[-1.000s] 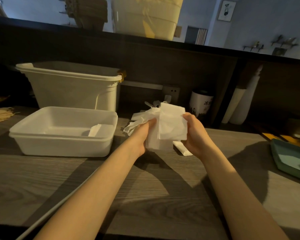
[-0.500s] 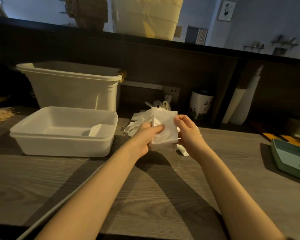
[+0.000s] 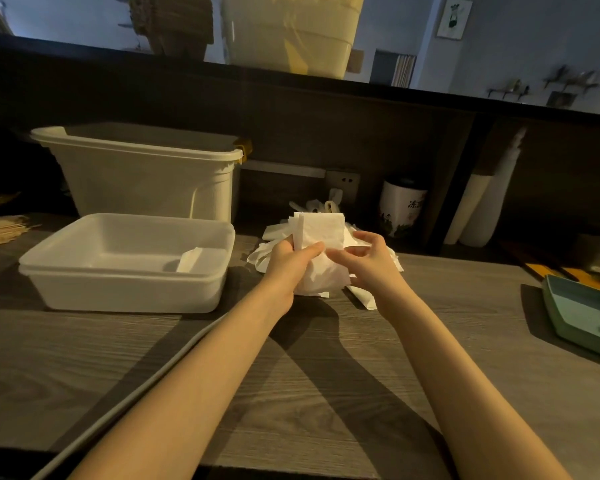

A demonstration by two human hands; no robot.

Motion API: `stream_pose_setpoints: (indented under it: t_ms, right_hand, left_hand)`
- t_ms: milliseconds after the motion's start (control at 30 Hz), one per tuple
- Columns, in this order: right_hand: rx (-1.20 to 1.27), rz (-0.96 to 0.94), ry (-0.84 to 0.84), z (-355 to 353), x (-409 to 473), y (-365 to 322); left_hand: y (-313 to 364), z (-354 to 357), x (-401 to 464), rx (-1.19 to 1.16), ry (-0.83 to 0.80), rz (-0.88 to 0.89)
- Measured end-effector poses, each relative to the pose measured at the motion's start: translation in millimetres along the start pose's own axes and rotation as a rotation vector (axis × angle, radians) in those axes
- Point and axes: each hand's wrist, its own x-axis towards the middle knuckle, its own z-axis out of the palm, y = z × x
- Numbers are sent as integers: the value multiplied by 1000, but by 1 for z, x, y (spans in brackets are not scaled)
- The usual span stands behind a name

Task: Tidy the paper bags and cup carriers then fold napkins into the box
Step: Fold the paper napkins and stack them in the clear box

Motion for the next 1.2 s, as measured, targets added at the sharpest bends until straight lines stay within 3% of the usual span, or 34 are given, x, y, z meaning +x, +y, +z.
stream_pose_setpoints:
  t_ms: [233, 400, 600, 800, 900, 1000, 1200]
  right_hand:
    - [-69, 58, -124, -4, 2, 3]
    - [30, 122, -219, -9, 2, 5]
    - [145, 26, -241, -4, -4, -8]
    - [164, -90, -272, -11, -12, -19]
    - [-13, -155, -350, -9, -19, -26]
    - [-228, -269, -336, -6, -33, -23]
    - [-506, -494, -359, 0, -59, 10]
  left_hand:
    - [7, 2, -1, -269, -33, -115]
    - [14, 5, -4, -507, -47, -240]
    - [26, -7, -11, -587, -49, -157]
    - [24, -45, -34, -365, -83, 17]
    - [22, -68, -41, 45, -27, 148]
    - [18, -85, -45, 410, -92, 333]
    - [-7, -98, -59, 682, -271, 434]
